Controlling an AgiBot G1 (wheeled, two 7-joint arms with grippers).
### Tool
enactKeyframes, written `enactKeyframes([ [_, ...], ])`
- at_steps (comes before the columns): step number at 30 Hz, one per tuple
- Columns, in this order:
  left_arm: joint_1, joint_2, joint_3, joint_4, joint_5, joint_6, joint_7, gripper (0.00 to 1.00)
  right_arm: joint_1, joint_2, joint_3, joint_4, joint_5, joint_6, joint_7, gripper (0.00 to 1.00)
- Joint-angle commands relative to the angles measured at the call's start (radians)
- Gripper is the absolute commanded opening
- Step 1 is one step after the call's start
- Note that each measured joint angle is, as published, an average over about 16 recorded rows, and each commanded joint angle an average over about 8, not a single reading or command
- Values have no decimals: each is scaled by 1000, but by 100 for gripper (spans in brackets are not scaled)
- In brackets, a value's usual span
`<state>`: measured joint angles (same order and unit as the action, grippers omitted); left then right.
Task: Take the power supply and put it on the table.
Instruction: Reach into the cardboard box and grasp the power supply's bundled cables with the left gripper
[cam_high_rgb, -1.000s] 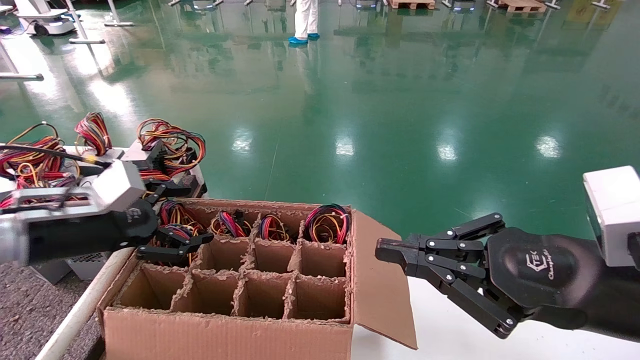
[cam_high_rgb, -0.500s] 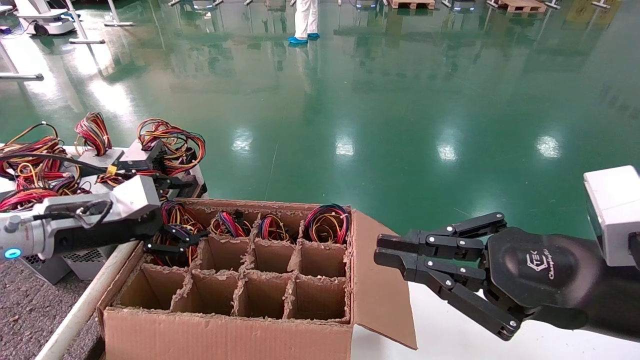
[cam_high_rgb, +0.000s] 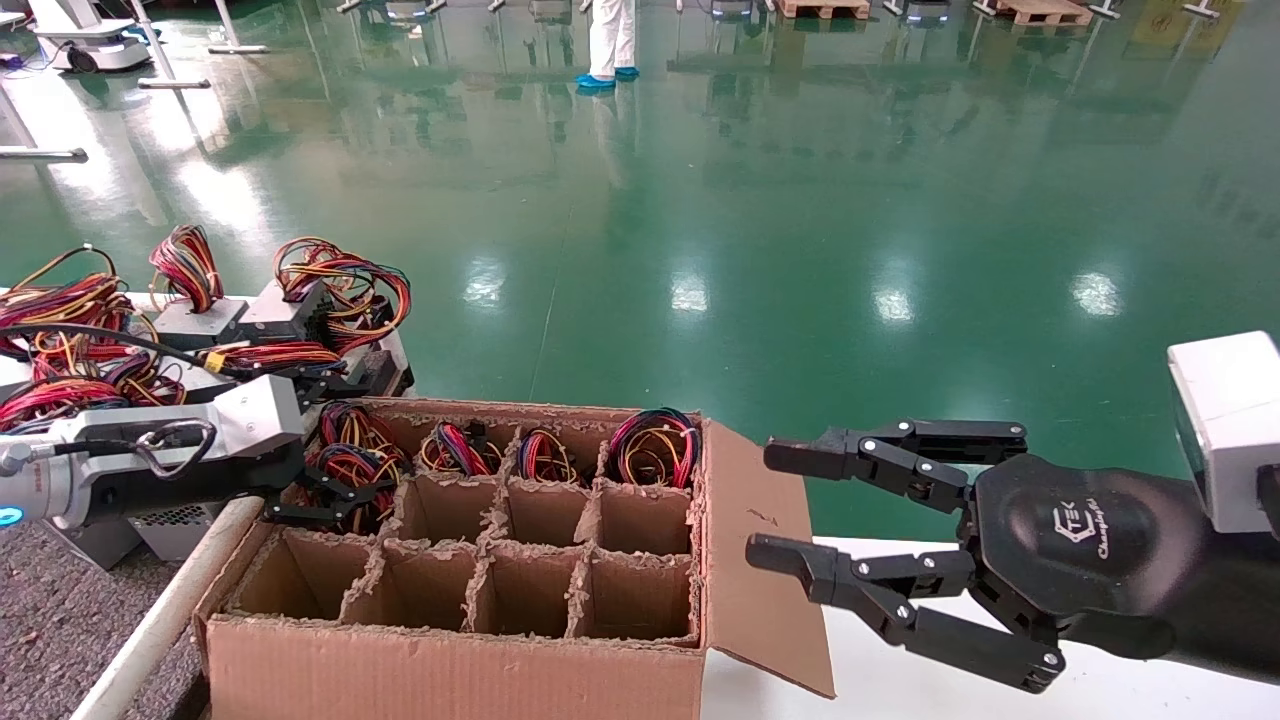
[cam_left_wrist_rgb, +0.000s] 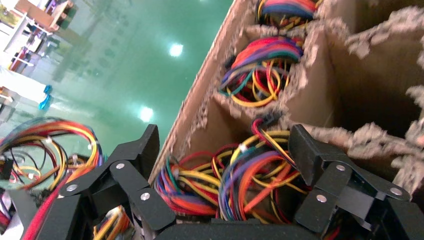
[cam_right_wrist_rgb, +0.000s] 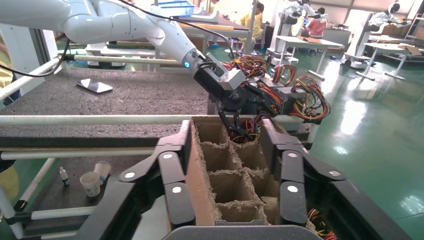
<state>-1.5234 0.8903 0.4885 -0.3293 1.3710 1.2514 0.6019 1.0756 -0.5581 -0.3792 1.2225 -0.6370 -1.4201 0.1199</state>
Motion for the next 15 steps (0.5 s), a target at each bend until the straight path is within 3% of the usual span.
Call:
enactKeyframes([
  [1,-9,5,2,27,5,-4,17,0,0,0,0,0,0,0,0,100],
  [15,-47,9,23,138,38,14,77,0,0,0,0,0,0,0,0,100],
])
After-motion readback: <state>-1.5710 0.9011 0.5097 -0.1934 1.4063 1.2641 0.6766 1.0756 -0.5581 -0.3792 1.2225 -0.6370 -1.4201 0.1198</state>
